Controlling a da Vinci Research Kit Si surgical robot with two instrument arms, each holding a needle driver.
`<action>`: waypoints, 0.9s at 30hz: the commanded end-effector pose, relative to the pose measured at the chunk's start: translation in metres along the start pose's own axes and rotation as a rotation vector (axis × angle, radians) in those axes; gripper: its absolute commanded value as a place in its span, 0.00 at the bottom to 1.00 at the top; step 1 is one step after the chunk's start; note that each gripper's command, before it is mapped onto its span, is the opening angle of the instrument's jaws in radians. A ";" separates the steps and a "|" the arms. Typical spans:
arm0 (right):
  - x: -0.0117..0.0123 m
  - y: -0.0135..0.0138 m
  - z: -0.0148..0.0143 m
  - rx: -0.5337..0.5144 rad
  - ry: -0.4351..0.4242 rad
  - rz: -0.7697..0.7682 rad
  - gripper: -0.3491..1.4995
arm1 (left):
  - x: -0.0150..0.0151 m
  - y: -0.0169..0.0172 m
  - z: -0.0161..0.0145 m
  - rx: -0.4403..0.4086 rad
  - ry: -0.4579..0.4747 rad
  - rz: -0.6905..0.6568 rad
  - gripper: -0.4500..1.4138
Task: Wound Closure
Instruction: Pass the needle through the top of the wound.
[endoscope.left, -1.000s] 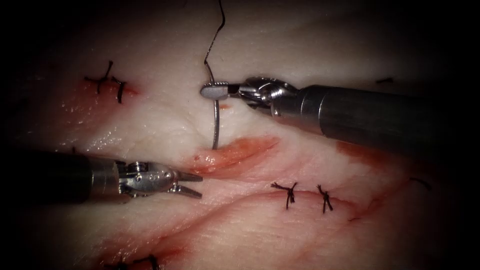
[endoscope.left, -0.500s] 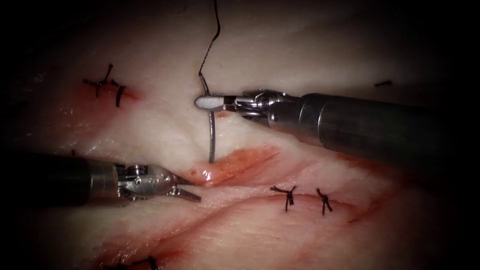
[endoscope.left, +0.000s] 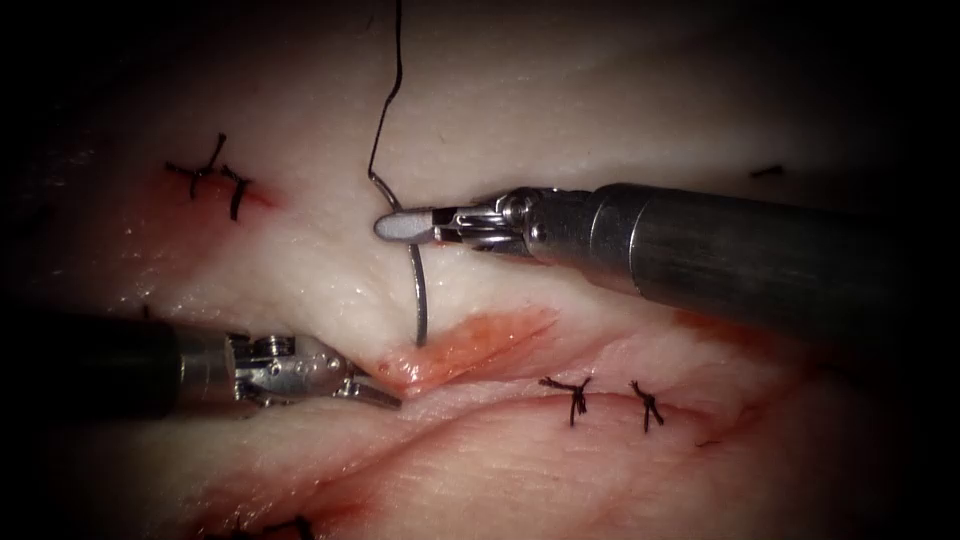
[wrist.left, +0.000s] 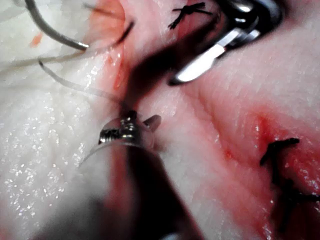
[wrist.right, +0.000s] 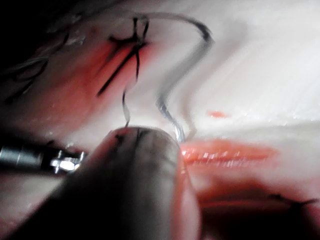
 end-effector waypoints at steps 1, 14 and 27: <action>0.0012 0.0002 0.0011 -0.001 -0.017 0.002 0.00 | 0.0002 -0.0002 0.0008 -0.001 0.002 0.001 0.45; 0.0055 0.0005 0.0001 0.036 0.180 -0.079 0.16 | 0.0002 -0.0002 0.0008 -0.001 0.002 0.001 0.45; 0.0106 -0.0035 -0.0058 -0.104 0.335 -0.652 0.94 | 0.0002 -0.0001 0.0008 0.000 0.002 0.001 0.44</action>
